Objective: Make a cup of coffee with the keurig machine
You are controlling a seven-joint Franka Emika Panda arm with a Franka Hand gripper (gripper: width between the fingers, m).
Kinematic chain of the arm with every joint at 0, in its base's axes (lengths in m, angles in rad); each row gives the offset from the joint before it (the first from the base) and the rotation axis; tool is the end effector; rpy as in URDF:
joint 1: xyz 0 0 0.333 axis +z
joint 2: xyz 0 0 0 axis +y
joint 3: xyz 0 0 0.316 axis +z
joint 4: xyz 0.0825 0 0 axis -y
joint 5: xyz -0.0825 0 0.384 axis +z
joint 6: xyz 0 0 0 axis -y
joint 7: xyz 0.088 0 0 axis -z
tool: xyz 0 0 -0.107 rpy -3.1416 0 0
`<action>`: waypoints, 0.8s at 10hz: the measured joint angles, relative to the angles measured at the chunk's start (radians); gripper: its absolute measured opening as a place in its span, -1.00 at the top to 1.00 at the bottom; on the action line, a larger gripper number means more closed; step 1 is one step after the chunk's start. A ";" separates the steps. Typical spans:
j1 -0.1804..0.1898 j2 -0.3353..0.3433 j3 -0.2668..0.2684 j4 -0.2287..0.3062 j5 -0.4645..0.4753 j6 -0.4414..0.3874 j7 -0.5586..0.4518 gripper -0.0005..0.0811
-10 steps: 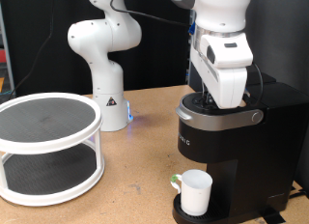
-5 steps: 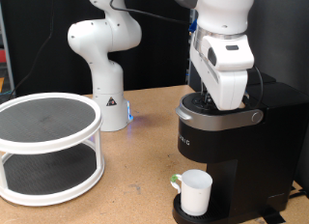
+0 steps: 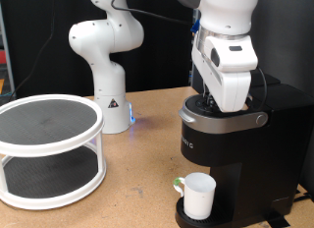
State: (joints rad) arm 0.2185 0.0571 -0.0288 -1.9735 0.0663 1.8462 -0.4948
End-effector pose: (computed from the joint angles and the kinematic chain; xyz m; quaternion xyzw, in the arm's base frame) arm 0.5372 0.1087 0.4261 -0.9415 -0.3227 0.0864 0.0437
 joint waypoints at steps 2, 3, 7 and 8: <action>-0.001 -0.017 -0.001 -0.041 0.031 0.112 -0.038 0.97; -0.003 -0.034 -0.004 -0.068 0.055 0.156 -0.072 0.97; -0.006 -0.117 -0.017 -0.187 0.176 0.272 -0.225 0.97; -0.006 -0.138 -0.017 -0.211 0.199 0.282 -0.241 0.97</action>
State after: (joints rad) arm 0.2122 -0.0806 -0.0457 -2.1847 0.2657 2.1282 -0.7356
